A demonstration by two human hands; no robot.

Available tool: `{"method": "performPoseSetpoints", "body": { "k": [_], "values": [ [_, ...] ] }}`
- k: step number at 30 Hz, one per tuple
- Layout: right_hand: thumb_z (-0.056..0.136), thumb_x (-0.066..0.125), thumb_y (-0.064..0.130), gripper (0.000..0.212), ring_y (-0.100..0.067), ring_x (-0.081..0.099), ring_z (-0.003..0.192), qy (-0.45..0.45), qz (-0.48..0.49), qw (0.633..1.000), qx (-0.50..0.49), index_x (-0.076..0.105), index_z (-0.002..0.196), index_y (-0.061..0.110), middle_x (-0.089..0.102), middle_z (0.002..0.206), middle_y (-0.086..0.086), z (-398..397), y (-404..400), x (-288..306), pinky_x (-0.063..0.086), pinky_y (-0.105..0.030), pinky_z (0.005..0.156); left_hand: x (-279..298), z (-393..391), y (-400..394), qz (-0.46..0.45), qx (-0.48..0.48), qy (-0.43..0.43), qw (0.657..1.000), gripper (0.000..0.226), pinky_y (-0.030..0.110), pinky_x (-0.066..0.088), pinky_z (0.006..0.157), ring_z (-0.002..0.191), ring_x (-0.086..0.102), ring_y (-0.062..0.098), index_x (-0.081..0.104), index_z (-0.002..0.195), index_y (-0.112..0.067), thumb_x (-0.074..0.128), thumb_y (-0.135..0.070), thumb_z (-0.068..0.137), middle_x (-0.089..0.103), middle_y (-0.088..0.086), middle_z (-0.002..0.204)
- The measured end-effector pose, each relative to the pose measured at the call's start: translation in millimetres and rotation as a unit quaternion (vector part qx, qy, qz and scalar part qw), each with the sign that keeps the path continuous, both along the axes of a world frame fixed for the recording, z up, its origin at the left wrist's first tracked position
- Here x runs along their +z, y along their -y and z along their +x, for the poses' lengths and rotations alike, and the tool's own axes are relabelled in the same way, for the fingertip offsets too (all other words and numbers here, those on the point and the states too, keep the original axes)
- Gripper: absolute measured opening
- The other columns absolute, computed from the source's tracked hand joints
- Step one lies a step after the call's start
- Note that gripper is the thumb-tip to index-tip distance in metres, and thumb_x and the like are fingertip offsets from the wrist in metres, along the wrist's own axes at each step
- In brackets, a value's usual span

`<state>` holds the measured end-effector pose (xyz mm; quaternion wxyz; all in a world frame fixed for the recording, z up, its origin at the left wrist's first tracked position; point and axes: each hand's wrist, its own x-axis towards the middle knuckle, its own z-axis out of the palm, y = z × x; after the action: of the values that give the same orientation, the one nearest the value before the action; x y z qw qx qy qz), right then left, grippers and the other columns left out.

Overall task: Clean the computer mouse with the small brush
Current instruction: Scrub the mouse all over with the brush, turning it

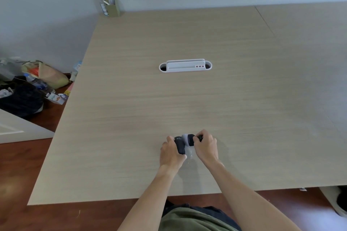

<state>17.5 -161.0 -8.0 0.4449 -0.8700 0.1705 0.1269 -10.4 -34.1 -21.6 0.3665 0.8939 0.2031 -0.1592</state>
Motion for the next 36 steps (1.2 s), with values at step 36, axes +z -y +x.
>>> {"method": "performPoseSetpoints", "body": {
  "k": [36],
  "values": [
    [0.088,0.054,0.016,0.012,-0.026,0.059,0.081,-0.001,-0.041,0.999,-0.009,0.064,0.086,0.009,0.066,0.083,-0.003,18,-3,3,0.051,-0.039,0.069,-4,1,-13,0.074,-0.055,-0.027,0.995,0.049,0.035,0.05,0.087,0.11,0.049,0.026,0.054,0.112,-0.009,0.076,-0.015,0.068,0.05,0.006,0.115]
  ]
}}
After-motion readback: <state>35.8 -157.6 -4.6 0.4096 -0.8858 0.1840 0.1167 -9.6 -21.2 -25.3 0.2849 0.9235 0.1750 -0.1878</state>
